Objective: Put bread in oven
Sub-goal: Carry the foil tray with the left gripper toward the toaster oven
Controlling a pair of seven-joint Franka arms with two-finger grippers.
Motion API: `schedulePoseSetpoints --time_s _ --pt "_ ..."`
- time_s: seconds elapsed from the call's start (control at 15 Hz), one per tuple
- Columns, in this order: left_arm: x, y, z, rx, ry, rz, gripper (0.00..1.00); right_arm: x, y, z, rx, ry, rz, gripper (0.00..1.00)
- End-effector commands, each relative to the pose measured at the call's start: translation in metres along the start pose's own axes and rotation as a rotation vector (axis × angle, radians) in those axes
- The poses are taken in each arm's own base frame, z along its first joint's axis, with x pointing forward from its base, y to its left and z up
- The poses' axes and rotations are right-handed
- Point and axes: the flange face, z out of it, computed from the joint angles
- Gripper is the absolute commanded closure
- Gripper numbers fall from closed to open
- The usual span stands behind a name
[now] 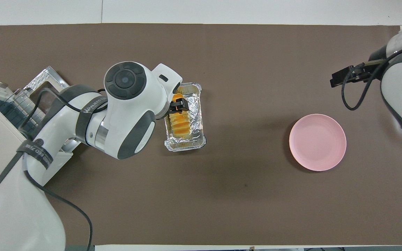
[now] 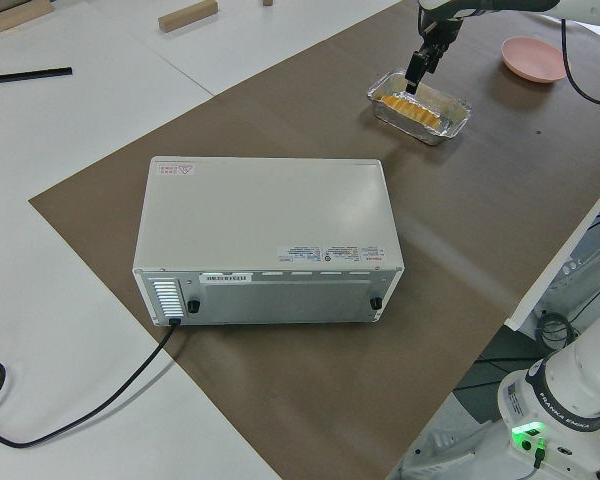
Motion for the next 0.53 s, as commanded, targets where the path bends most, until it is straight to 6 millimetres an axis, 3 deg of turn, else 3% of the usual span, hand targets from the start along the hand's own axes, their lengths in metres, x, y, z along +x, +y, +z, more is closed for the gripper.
schedulePoseSetpoints --time_s 0.0,0.07,0.2,0.4,0.47 --pt "-0.016 0.051 0.028 0.004 -0.01 -0.018 0.0 -0.046 -0.003 -0.035 -0.042 -0.06 -0.059 0.0" --pt "-0.018 0.064 0.042 0.014 -0.01 -0.019 0.0 -0.056 -0.004 -0.041 -0.051 -0.071 -0.061 0.0" --pt "-0.019 0.071 0.059 0.02 -0.01 -0.034 0.0 -0.075 -0.008 -0.052 -0.049 -0.091 -0.057 0.0" --pt "-0.027 0.078 0.07 0.03 -0.01 -0.052 0.01 -0.082 -0.003 -0.052 -0.049 -0.1 -0.039 0.0" --pt "-0.027 0.078 0.072 0.03 -0.011 -0.065 0.25 -0.082 -0.001 -0.052 -0.058 -0.104 -0.034 0.0"
